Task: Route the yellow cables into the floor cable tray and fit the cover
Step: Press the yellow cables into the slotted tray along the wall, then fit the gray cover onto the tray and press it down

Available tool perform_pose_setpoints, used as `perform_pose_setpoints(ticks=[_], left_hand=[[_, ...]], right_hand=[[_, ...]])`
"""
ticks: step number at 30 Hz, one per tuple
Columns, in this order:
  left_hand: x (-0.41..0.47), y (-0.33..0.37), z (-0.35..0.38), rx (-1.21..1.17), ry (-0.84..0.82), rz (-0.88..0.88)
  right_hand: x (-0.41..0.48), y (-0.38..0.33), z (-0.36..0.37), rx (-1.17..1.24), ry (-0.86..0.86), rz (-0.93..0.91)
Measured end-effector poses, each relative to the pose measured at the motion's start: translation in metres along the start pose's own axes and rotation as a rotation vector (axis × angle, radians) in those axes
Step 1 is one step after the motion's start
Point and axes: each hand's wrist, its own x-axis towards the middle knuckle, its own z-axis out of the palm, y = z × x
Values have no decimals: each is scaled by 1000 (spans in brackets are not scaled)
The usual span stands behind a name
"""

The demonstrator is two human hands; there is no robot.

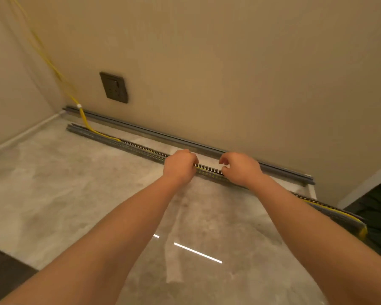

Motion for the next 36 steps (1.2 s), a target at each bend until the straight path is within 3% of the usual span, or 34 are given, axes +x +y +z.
perform_pose_setpoints(ticks=[11, 16, 27, 36], left_hand=[[28, -221, -37, 78, 23, -31], [36, -287, -40, 115, 34, -4], [53, -344, -29, 131, 28, 95], [51, -376, -25, 248, -78, 12]], right_hand=[[109, -190, 37, 85, -25, -52], [146, -258, 54, 100, -49, -71], [190, -315, 80, 25, -63, -87], [207, -343, 93, -70, -22, -137]])
